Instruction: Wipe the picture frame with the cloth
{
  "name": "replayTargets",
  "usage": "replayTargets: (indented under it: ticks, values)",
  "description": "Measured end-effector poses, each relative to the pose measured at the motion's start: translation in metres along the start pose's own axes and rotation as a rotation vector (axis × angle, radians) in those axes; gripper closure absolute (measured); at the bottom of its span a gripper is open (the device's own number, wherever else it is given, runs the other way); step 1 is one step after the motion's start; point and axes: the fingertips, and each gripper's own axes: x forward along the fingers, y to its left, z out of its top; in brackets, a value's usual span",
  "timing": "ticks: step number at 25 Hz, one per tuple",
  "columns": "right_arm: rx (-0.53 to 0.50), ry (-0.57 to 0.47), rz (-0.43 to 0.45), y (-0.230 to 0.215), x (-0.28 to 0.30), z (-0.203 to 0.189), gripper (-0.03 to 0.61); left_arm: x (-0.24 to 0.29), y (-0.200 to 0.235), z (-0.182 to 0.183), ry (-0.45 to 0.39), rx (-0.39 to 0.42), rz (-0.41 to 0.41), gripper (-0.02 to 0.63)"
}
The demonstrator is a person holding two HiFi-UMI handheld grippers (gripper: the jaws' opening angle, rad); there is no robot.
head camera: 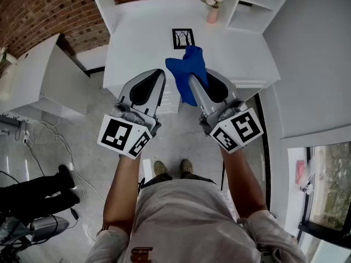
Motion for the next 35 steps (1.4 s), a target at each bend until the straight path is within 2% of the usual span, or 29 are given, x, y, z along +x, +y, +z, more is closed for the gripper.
replayTargets:
  ticks: [13, 23, 35]
  values:
    - [0.003, 0.012, -0.015, 0.009, 0.013, -0.002, 0.505, -0.009, 0.011, 0.005, -0.007, 0.022, -0.012, 0.615]
    - [0.007, 0.014, -0.039, 0.026, 0.036, -0.005, 0.505, -0.028, 0.039, 0.013, -0.024, 0.039, -0.02, 0.615]
    - [-0.002, 0.044, -0.121, 0.041, 0.059, -0.015, 0.505, -0.044, 0.079, 0.013, -0.04, 0.02, -0.063, 0.615]
